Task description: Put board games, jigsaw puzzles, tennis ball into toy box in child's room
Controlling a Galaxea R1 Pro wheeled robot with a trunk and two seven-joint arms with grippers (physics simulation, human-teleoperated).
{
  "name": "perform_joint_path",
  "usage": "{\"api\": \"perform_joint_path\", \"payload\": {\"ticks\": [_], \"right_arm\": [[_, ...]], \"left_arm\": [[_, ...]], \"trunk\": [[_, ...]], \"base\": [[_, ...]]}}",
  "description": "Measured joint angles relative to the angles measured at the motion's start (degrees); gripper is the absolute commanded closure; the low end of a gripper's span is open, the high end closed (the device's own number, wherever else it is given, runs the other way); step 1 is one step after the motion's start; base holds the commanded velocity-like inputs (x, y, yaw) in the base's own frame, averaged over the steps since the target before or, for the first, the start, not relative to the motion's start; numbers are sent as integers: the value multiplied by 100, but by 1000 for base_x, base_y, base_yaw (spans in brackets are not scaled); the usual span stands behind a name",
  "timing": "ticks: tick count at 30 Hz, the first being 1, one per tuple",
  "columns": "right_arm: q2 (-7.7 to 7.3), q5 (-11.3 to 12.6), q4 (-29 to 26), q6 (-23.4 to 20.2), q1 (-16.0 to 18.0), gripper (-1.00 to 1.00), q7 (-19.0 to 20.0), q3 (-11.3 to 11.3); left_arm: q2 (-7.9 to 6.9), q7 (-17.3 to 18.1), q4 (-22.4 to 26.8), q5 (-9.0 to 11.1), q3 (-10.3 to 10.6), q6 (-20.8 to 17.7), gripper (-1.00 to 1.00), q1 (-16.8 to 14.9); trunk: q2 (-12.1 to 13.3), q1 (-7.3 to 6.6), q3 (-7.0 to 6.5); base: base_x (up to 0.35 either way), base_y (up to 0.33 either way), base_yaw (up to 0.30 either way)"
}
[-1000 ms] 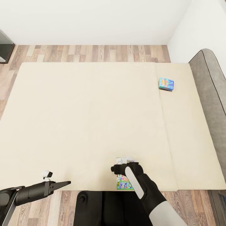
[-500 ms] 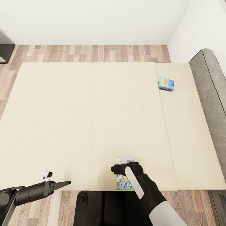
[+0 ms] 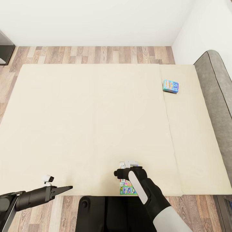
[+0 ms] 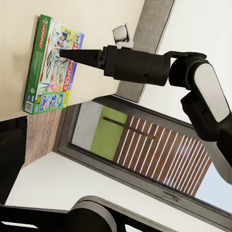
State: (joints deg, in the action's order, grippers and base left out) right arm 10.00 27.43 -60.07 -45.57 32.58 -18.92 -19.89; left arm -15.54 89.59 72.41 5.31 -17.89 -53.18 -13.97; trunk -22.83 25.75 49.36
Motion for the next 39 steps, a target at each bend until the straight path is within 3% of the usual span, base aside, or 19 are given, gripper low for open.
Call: {"api": "perform_joint_path", "payload": {"ticks": [9,14,21,30,35,39], "right_arm": [[0,-12,-59,-87,-15,-100,-152,16],[0,-22,-388,-533,-10,-100,-308,113],[0,-42,-1110,-1224,-10,-100,-607,650],[0,-64,-1203,-1389,-14,-100,-899,988],[0,-76,-1179,-1430,-15,-100,-1138,1357],[0,-70,-1147,-1429,-8,-100,-1190,1426]], "left_arm": [[0,-7,0,0,4,0,-100,0],[0,5,0,0,4,0,-100,0],[0,18,0,0,1,0,-100,0],[0,18,0,0,-4,0,-100,0],[0,18,0,0,-4,6,-100,0],[-1,18,0,5,-4,8,-100,0]], "trunk": [[0,0,0],[0,0,0],[0,0,0],[0,0,0],[0,0,0],[0,0,0]], "base": [[0,0,0],[0,0,0],[0,0,0],[0,0,0],[0,0,0],[0,0,0]]}}
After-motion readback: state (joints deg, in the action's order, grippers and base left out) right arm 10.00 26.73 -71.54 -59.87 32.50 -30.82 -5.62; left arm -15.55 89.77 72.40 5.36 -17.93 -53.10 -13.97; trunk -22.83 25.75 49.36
